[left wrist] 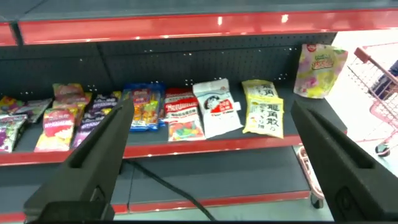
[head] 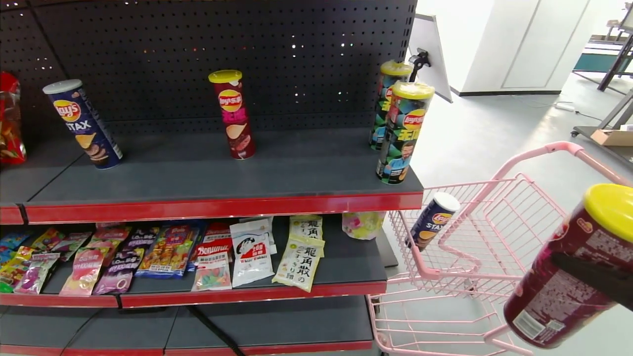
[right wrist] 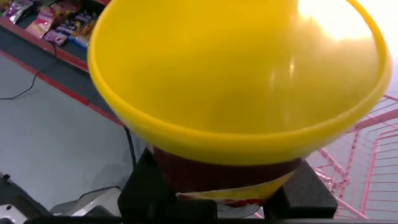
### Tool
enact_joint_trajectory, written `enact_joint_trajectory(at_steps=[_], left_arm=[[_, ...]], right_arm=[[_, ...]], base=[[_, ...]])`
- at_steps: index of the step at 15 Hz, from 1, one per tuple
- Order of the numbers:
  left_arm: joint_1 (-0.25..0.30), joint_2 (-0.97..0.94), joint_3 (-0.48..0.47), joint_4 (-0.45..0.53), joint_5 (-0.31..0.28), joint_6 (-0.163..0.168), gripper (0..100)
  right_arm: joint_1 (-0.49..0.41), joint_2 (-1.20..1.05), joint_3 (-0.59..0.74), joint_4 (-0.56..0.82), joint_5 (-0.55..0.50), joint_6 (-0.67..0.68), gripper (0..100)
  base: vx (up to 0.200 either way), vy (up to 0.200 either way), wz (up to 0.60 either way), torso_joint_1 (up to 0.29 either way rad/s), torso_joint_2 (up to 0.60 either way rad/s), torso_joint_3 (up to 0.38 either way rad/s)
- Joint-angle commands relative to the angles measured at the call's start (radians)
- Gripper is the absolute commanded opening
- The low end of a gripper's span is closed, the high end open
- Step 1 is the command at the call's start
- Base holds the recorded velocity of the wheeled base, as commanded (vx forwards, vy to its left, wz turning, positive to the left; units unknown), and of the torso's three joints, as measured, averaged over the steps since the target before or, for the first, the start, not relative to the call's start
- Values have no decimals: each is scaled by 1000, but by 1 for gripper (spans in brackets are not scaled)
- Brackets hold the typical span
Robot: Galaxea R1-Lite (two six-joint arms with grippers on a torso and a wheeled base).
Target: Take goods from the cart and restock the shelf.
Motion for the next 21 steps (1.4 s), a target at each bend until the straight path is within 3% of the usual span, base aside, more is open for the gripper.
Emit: enact_joint_trajectory(at_steps=[1,11,14,17,21], left_arm=[[1,1,0,0,0,0,100],[1,1,0,0,0,0,100],[1,1,0,0,0,0,100],[1,1,0,0,0,2,100],[1,1,0,0,1,0,100]], right_arm=[[3,-7,2,-3,35,-2,0],[40,-8,-5,-5,102,-5,0],[39,-10,-2,-5,196,0,0],[39,-10,-2,-5,207,0,0],[77,-10,-15,-6,210,1,0]], base=[[0,200,0,2,2,2],[0,200,0,5,2,2],[0,200,0,5,2,4],[0,0,0,0,0,0],[200,0,0,-1,-2,7]])
